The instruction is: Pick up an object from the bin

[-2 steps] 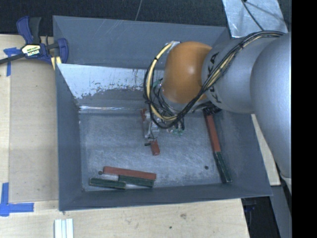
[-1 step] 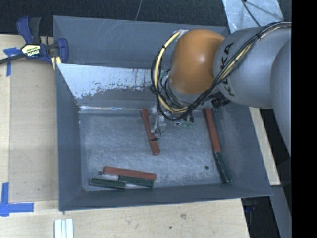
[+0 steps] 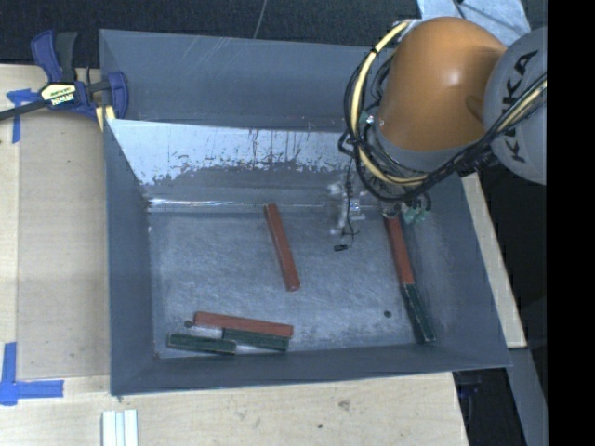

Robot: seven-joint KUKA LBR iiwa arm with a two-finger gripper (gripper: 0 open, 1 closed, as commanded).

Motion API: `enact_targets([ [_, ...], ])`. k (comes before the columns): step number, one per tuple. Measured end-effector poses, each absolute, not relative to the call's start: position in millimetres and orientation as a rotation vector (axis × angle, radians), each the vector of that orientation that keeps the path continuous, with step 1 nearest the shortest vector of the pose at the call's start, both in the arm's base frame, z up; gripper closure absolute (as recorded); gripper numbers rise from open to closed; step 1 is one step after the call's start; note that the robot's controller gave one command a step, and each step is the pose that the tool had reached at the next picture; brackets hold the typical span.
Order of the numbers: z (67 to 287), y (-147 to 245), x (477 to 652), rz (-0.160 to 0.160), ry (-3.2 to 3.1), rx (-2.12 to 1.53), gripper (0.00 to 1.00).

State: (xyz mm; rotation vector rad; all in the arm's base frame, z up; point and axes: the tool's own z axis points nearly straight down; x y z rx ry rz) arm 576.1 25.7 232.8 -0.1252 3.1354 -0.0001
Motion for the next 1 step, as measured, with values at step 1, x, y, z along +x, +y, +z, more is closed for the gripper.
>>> enact_targets([
  [1,232.8,25.7,576.1,0.0,3.135,-0.125,1.0],
])
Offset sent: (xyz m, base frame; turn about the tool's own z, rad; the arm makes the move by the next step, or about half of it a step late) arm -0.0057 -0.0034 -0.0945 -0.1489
